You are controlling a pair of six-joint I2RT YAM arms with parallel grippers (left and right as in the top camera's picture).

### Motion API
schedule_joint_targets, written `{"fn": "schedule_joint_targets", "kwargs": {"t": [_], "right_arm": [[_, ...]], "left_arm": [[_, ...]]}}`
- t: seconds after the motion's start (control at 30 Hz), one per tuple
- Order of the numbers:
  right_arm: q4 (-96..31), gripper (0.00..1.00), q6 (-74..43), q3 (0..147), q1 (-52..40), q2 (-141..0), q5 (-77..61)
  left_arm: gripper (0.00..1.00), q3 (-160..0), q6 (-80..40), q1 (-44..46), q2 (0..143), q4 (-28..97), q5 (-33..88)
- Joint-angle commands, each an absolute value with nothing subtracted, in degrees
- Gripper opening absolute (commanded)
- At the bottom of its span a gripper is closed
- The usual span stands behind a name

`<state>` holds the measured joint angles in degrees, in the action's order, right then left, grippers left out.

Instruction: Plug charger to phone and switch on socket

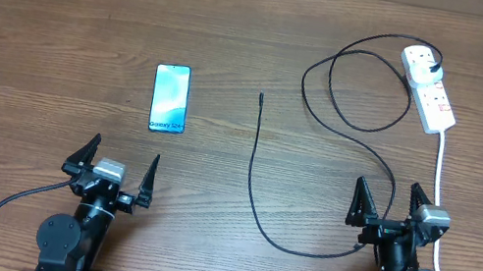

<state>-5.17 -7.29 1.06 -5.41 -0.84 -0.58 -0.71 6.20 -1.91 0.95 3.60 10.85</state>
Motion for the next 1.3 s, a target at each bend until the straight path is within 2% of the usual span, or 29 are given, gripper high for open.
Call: {"fn": "schedule_joint_targets", "kwargs": {"t": [0.0,0.2,0.5,0.73,0.93,1.27], "right_arm": [[-4.8,1.0,-7.5,0.5,-5.9,-0.2,-0.1],[-4.8,1.0,-7.5,0.5,-5.9,-0.2,-0.1],[-4.8,1.0,-7.4,0.5,-5.9,-0.2,0.0],[-4.8,1.0,-7.4,0.5,-5.9,-0.2,-0.1],[-4.8,1.0,-7.5,0.5,-5.9,-0.2,-0.1],[-4.8,1.0,-7.5,0.5,-5.9,-0.2,-0.1]], "left_arm": [[1.0,-0.3,6.4,-2.2,0.3,3.4,10.1],[0.99,-0.3,7.3,-2.2,0.3,4.3,3.7],[1.0,-0.8,6.8,-2.2,0.3,3.9,4.9],[1.0,-7.3,2.5,-2.2,1.8,7.5,5.0],[1.0,-17.2,2.6,-2.2,10.7,10.0,5.5],[1.0,-38.7,2.6,-2.2,35.3,16.8,11.0]]}}
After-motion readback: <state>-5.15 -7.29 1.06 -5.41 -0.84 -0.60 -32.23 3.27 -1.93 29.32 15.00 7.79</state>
